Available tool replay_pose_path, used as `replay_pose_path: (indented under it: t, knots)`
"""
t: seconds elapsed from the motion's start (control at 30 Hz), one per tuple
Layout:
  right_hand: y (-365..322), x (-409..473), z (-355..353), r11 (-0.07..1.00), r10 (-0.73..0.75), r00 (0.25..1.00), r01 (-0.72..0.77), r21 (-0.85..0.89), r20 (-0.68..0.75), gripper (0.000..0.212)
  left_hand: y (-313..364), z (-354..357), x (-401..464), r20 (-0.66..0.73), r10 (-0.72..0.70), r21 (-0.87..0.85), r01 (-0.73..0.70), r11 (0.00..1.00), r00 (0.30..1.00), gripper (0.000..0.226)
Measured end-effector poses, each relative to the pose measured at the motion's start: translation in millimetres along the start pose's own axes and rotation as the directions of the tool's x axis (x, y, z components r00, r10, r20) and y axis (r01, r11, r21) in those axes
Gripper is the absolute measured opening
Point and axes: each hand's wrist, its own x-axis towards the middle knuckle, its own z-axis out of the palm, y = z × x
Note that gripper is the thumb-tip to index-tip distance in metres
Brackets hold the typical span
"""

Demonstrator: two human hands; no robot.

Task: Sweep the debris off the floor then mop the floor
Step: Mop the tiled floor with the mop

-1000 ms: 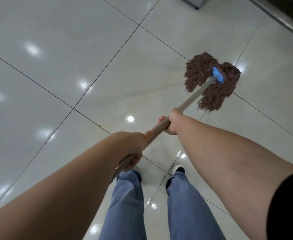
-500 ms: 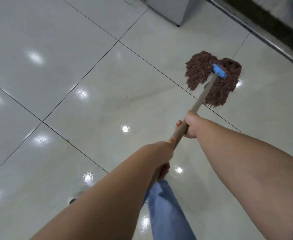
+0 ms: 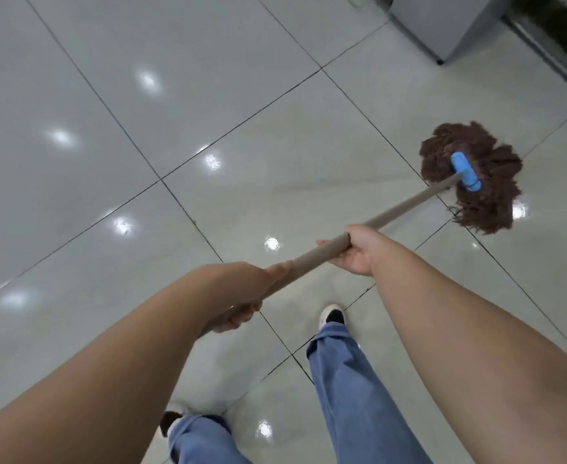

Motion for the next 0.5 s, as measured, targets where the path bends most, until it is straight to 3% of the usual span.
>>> replay_pose_path:
  t: [0.23, 0.37, 0.5]
  knots:
    - [177.6, -30.8, 176.3, 0.99, 0.083, 0.99, -0.068, -0.127, 0.117, 0.031, -244.0, -77.9, -13.0, -0.13, 0.004, 0.02, -0.002, 1.0, 0.992, 0.069]
    - [313.2, -66.3, 283.0, 0.966, 0.173, 0.973, -0.137, -0.22, 0.156, 0.034, -414.9, -108.4, -38.7, -0.124, -0.126, -0.07, 0.118, 0.991, 0.984, 0.071]
    - [446.0, -109.2, 362.8, 0.911, 0.338, 0.92, -0.267, -0.315, 0.197, 0.023, -573.3, -110.8, -78.1, -0.069, -0.285, -0.22, 0.264, 0.939, 0.956, 0.072]
